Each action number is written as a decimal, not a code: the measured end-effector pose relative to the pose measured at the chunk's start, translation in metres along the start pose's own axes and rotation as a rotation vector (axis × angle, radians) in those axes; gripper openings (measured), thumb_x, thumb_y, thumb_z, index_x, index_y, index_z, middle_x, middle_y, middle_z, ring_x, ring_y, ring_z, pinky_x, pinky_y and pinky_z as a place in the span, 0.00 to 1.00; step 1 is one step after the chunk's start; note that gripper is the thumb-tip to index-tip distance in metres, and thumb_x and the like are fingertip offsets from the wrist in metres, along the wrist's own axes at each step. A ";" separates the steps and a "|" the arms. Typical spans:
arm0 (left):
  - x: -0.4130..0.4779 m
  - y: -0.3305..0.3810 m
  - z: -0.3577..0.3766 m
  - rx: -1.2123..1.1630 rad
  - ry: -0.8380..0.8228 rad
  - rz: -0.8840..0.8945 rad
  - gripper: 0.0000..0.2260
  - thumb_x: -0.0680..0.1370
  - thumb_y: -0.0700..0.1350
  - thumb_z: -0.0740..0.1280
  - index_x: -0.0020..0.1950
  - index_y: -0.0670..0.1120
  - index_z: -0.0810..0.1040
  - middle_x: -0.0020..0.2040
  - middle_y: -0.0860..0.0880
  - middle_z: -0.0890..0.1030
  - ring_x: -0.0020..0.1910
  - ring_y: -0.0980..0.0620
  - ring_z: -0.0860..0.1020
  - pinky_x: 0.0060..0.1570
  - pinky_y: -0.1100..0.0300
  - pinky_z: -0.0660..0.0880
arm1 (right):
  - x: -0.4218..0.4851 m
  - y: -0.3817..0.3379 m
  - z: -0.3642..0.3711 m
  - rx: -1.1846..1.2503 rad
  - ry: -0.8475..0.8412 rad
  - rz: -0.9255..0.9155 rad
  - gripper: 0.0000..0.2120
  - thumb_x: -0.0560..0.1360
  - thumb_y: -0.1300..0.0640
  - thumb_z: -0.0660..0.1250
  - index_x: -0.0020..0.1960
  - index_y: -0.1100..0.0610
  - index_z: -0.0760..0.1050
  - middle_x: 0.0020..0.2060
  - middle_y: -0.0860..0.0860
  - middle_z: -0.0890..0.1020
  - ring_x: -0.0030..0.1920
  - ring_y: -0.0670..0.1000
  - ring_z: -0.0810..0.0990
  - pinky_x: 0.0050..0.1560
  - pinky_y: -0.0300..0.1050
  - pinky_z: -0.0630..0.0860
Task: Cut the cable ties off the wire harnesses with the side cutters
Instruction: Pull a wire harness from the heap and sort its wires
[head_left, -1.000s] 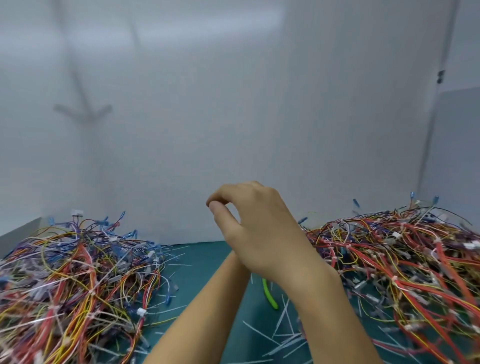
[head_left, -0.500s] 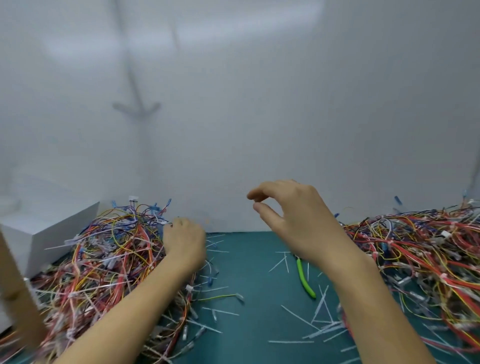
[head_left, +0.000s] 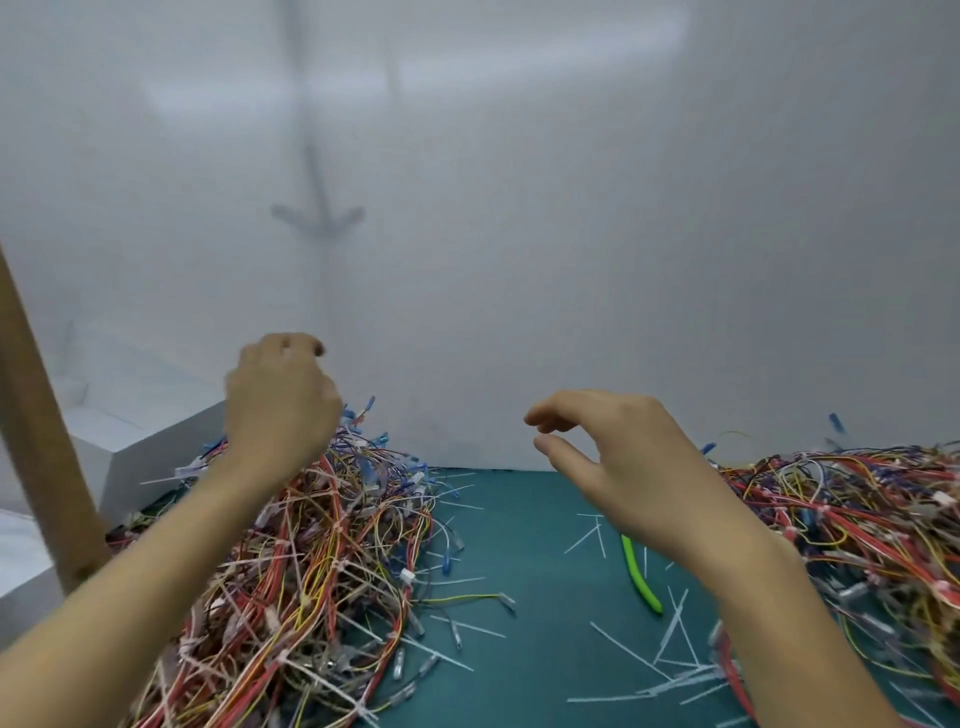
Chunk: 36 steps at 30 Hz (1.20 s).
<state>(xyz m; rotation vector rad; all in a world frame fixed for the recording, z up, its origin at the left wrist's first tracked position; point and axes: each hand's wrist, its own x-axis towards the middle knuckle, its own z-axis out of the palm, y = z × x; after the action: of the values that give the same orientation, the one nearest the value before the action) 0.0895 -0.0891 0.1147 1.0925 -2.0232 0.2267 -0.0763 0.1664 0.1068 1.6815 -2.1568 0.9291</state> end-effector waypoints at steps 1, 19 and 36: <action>0.008 -0.015 -0.003 0.061 -0.052 -0.057 0.14 0.77 0.41 0.61 0.62 0.42 0.76 0.62 0.38 0.77 0.59 0.36 0.73 0.56 0.45 0.71 | 0.000 0.000 0.000 0.008 0.009 0.001 0.11 0.81 0.50 0.63 0.61 0.46 0.78 0.53 0.40 0.82 0.57 0.43 0.78 0.60 0.48 0.75; 0.010 -0.046 -0.008 0.082 -0.217 -0.038 0.10 0.82 0.49 0.64 0.49 0.42 0.76 0.43 0.45 0.80 0.41 0.42 0.77 0.40 0.53 0.70 | 0.001 -0.024 0.033 -0.018 -0.083 -0.017 0.11 0.81 0.47 0.60 0.60 0.45 0.76 0.54 0.38 0.81 0.56 0.44 0.79 0.58 0.48 0.75; -0.018 0.006 -0.017 -0.520 0.055 0.122 0.04 0.82 0.46 0.62 0.51 0.47 0.74 0.43 0.51 0.75 0.41 0.48 0.72 0.40 0.53 0.65 | 0.032 -0.048 0.107 0.711 -0.099 0.290 0.14 0.82 0.54 0.63 0.65 0.52 0.78 0.57 0.46 0.84 0.55 0.45 0.82 0.60 0.45 0.78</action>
<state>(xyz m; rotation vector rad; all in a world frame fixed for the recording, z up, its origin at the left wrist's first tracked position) 0.1000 -0.0662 0.1142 0.6304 -1.9460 -0.2000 -0.0220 0.0693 0.0585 1.7209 -2.3335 1.9092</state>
